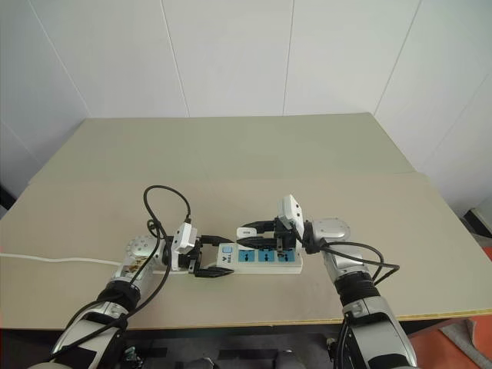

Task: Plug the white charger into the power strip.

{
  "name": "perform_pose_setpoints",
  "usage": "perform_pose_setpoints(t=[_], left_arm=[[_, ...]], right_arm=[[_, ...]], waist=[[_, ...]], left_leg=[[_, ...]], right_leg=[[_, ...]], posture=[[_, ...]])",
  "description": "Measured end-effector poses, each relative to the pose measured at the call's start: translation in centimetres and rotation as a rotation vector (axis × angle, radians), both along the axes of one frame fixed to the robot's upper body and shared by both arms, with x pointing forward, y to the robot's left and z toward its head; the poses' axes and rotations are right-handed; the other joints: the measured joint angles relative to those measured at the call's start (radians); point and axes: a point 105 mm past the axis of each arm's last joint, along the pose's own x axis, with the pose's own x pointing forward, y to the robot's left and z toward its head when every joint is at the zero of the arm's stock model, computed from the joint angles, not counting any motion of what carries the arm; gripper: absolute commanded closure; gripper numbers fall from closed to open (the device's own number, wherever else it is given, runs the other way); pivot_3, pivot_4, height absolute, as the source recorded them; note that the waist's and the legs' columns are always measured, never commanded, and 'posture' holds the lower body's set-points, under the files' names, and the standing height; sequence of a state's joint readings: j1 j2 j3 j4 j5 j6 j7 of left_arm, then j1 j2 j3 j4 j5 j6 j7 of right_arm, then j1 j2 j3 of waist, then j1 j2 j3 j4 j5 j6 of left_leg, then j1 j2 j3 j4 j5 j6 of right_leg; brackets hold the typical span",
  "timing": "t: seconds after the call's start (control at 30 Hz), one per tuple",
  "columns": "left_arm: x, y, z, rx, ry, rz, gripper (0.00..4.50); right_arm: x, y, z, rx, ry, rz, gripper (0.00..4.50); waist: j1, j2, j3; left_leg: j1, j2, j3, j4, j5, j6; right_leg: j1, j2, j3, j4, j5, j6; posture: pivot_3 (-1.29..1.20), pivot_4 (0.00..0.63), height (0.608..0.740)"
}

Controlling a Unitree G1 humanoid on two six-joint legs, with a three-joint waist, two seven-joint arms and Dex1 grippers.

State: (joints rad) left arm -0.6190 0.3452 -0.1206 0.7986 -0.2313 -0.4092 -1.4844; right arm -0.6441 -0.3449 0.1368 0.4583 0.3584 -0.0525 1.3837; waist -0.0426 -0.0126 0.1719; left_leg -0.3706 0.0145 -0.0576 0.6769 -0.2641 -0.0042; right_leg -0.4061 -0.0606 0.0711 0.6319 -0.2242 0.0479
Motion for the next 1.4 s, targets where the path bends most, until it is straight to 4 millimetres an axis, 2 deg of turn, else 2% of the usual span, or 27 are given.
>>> perform_pose_setpoints(t=[0.6, 1.07, 1.23, 1.4], left_arm=[[0.05, 0.00, -0.06, 0.003, 0.000, 0.007, 1.22], [-0.11, 0.12, -0.37, 0.004, 0.006, 0.024, 1.22], [-0.20, 0.02, -0.39, 0.005, 0.006, 0.023, 1.22], [-0.23, 0.01, -0.34, 0.005, 0.003, 0.022, 1.22]], right_arm=[[-0.39, 0.23, -0.58, -0.016, -0.024, -0.003, 3.38], [0.50, 0.61, -0.89, -0.041, -0.039, -0.040, 3.38], [0.22, 0.41, -0.89, -0.053, 0.010, -0.014, 3.38], [-0.42, 0.23, -0.86, -0.012, 0.145, 0.018, 3.38]], waist=[[0.000, 0.000, 0.000], [-0.001, -0.003, -0.007], [0.001, -0.004, -0.009], [0.001, -0.004, -0.009]], left_leg=[[0.002, 0.000, 0.000, 0.000, 0.000, 0.000], [0.004, 0.000, 0.000, 0.000, 0.000, 0.000], [0.003, 0.000, 0.000, -0.001, 0.000, 0.000], [0.003, 0.000, 0.000, -0.001, 0.000, 0.000]], right_leg=[[0.002, 0.000, 0.000, 0.000, 0.000, 0.000], [0.003, 0.000, 0.000, 0.000, 0.000, 0.000], [0.003, 0.000, 0.000, -0.001, 0.000, 0.000], [0.003, 0.000, 0.000, -0.001, 0.000, 0.000]], posture=[[0.00, 0.150, 0.740], [0.00, 0.150, 0.740], [0.00, 0.150, 0.740], [0.00, 0.150, 0.740]])
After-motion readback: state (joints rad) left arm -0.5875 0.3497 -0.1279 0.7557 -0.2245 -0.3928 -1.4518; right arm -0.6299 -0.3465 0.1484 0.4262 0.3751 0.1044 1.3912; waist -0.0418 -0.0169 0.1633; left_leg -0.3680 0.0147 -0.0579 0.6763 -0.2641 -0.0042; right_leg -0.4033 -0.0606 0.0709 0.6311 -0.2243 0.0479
